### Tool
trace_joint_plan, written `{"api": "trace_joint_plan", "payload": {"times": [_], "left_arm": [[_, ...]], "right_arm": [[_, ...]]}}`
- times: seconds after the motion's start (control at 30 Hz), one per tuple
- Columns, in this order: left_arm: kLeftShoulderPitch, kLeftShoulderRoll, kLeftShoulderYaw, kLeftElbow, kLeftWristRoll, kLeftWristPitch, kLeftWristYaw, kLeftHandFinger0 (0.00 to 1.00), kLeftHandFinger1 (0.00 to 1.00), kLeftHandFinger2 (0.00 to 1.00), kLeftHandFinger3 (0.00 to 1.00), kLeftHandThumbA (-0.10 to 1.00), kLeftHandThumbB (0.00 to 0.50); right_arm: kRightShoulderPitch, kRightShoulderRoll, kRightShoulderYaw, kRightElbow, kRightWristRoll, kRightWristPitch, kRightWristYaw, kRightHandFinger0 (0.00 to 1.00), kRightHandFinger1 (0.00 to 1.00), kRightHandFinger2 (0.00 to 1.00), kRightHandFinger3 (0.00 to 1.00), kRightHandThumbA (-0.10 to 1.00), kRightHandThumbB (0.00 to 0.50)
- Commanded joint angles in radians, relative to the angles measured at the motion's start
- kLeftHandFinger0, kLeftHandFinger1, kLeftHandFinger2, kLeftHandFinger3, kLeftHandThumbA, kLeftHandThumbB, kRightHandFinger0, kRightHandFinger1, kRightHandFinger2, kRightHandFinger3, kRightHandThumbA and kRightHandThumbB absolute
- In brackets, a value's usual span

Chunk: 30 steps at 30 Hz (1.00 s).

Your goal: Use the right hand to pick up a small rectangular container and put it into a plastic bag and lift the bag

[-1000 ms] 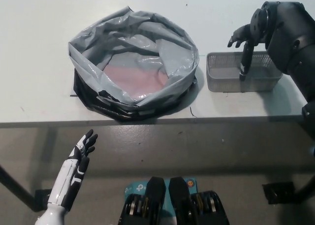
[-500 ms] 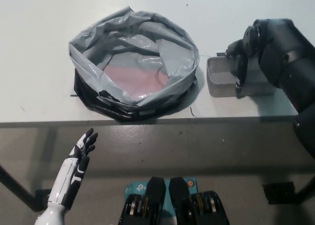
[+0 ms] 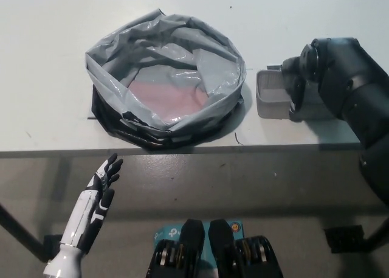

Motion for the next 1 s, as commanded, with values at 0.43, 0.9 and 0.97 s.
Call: {"api": "trace_joint_plan", "payload": {"times": [0.43,0.9,0.97], "left_arm": [[-0.035,0.012,0.003,-0.021,-0.005,-0.018,-0.014,1.00,1.00,1.00,1.00,0.98,0.255],[-0.033,0.014,0.002,-0.011,-0.007,-0.032,-0.015,1.00,1.00,1.00,1.00,0.98,0.248],[-0.031,0.014,0.002,-0.013,-0.007,-0.030,-0.017,1.00,1.00,1.00,1.00,0.98,0.247]], "right_arm": [[-0.041,-0.094,-0.139,-0.071,0.059,-0.191,-0.627,0.00,0.29,0.64,0.60,-0.10,0.211],[-0.219,-0.149,-0.318,-0.302,0.095,-0.169,-0.606,0.00,0.39,0.80,0.92,-0.10,0.193],[-0.242,-0.148,-0.338,-0.344,0.093,-0.165,-0.597,0.00,0.38,0.79,0.92,-0.10,0.167]]}}
